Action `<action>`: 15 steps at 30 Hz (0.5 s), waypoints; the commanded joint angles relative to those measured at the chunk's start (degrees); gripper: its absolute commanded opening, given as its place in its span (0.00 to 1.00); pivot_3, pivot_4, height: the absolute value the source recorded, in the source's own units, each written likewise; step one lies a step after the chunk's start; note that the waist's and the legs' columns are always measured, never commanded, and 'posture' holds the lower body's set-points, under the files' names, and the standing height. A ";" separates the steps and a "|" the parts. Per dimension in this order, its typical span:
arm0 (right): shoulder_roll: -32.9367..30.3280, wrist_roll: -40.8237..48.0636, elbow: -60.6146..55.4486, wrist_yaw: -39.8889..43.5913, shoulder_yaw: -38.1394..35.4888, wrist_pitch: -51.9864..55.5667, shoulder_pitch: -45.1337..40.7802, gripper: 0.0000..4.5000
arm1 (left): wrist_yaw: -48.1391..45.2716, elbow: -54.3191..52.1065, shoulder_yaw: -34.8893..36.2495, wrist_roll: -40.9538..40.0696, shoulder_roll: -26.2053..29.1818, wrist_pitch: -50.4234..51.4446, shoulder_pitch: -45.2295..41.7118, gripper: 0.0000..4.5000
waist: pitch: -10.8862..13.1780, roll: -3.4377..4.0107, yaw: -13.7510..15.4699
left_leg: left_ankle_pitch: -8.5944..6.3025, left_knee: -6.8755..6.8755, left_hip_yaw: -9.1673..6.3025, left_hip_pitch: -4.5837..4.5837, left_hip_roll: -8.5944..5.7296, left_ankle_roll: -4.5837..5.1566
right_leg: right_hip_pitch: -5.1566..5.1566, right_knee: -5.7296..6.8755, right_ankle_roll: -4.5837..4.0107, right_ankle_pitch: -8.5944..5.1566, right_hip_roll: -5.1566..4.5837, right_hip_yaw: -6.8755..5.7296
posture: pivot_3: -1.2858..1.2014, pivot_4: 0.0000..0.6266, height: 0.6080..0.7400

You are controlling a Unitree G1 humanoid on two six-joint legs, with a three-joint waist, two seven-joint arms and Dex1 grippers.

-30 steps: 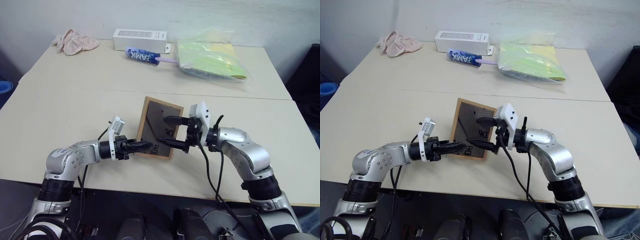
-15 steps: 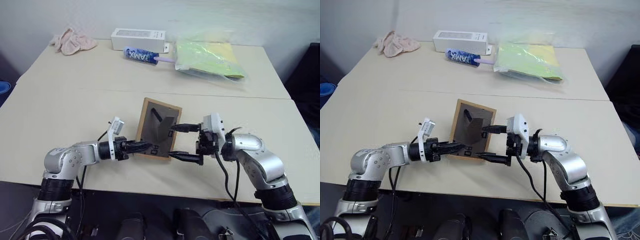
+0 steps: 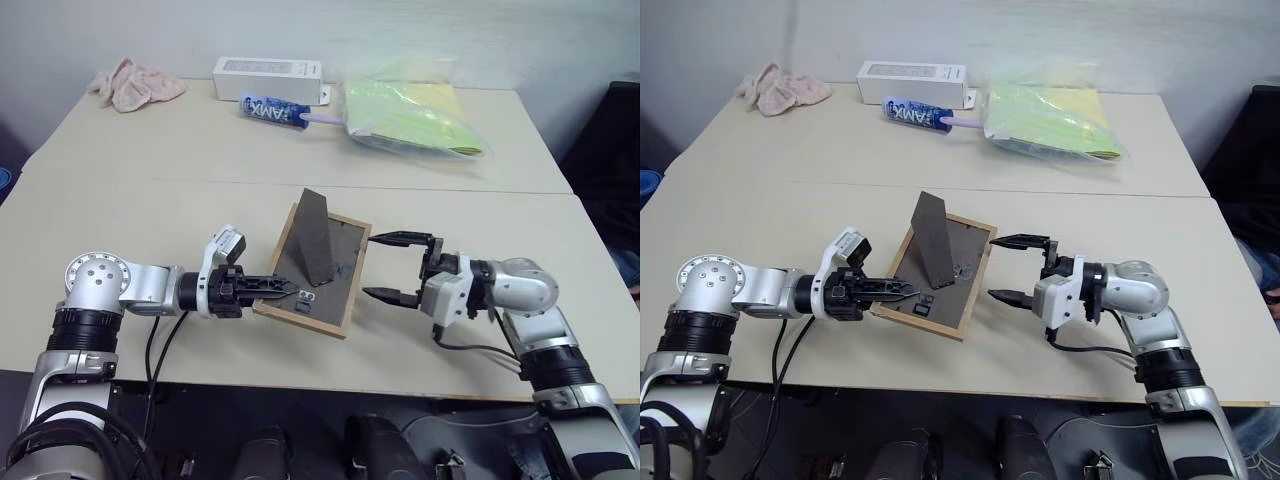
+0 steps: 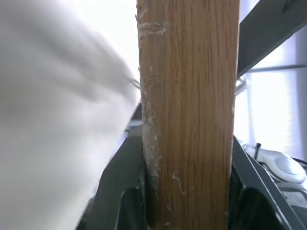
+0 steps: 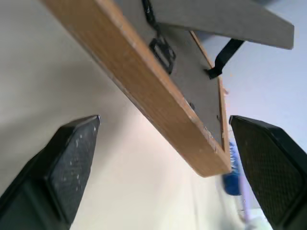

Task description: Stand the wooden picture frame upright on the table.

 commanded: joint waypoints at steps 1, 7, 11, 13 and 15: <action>1.49 -7.45 2.72 -9.46 -1.10 -6.32 -3.09 0.99 | 4.91 2.25 -2.41 -9.15 1.77 0.05 -2.66 0.28 | 0.00 0.00 -0.02 | 0.02 0.00 0.00 0.00 0.01 -0.03 | -0.01 0.11 0.00 0.00 0.00 0.00 | 0.52 0.24 1.00; 3.53 -19.59 5.39 -23.55 -0.95 -11.30 -5.09 0.87 | 10.82 3.27 -7.08 -18.69 4.28 -1.20 -4.47 0.28 | 0.00 0.00 0.13 | 0.03 0.02 -0.02 0.00 0.00 -0.04 | -0.02 0.15 -0.01 -0.01 0.00 0.00 | 0.52 0.24 1.00; 3.84 -22.87 8.57 -29.63 0.50 -9.81 -5.52 0.58 | 11.31 3.07 -7.14 -19.87 4.37 -2.66 -4.78 0.28 | 0.00 0.00 0.12 | 0.04 0.03 -0.01 0.00 -0.02 -0.03 | -0.01 0.15 -0.02 -0.01 0.00 0.00 | 0.52 0.24 1.00; 3.63 -25.13 8.76 -33.38 0.41 -9.97 -5.95 0.42 | 10.38 2.42 -7.46 -19.87 4.70 -2.21 -5.01 0.28 | 0.00 0.00 0.12 | 0.04 0.04 -0.01 0.00 -0.02 -0.03 | -0.01 0.15 -0.02 -0.01 0.01 0.00 | 0.52 0.24 1.00; 3.41 -26.51 9.06 -36.03 0.61 -9.74 -6.35 0.35 | 9.79 1.72 -7.47 -19.87 4.88 -2.10 -5.03 0.28 | 0.00 0.00 0.11 | 0.05 0.03 0.00 0.00 -0.02 -0.04 | -0.01 0.15 -0.02 -0.01 0.03 0.00 | 0.52 0.24 1.00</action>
